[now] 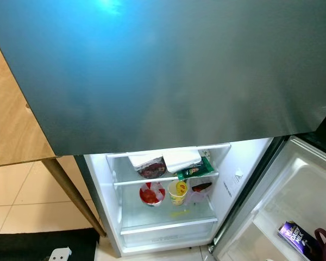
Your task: Restocking fridge
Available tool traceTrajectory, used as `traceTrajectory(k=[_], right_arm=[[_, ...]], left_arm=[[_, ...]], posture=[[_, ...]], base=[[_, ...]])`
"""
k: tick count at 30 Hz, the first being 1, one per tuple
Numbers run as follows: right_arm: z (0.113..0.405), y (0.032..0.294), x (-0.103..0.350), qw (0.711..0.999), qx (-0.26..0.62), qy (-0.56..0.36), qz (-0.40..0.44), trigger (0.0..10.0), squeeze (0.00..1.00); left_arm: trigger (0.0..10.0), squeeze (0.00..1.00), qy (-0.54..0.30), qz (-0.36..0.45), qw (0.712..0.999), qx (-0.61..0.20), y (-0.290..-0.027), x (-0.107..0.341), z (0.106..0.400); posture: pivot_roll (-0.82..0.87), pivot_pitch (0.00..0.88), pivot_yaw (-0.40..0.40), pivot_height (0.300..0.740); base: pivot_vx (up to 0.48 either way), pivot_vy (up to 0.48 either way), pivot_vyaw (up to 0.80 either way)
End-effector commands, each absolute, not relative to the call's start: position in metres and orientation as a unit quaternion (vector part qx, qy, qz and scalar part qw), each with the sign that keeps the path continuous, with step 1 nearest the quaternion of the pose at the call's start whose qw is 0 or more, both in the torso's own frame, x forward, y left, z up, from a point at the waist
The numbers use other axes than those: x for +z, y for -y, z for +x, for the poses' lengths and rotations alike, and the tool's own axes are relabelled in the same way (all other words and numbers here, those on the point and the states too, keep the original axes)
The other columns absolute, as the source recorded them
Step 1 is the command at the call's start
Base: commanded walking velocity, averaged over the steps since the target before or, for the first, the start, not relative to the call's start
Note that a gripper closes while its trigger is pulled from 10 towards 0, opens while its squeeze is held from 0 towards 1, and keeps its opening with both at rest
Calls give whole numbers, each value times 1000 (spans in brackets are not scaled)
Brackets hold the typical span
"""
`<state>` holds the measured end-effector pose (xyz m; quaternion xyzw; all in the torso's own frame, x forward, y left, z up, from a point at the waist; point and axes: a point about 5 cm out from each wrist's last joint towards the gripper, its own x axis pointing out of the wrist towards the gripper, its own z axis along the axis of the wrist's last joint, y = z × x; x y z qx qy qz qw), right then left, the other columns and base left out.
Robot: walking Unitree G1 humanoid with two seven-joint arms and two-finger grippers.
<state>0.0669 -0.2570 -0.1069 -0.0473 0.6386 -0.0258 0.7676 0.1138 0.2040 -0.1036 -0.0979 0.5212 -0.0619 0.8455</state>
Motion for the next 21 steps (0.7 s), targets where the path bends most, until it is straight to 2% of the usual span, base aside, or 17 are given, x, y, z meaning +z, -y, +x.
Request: traceTrajectory(k=[1,21], right_arm=[[67,256,-107,768,-22,-638,-53,10000,0],[67,256,-107,768,-17,-638,-56,10000,0]], left_arm=[[10000,0,-528,-100,841,-60,-201,-105,111],[10000,0,-532,-85,840,-62,-214,-103,109]], posture=[[10,0,-31,740],[12,0,-36,740]], base=[[-315,0,0],[-353,0,0]])
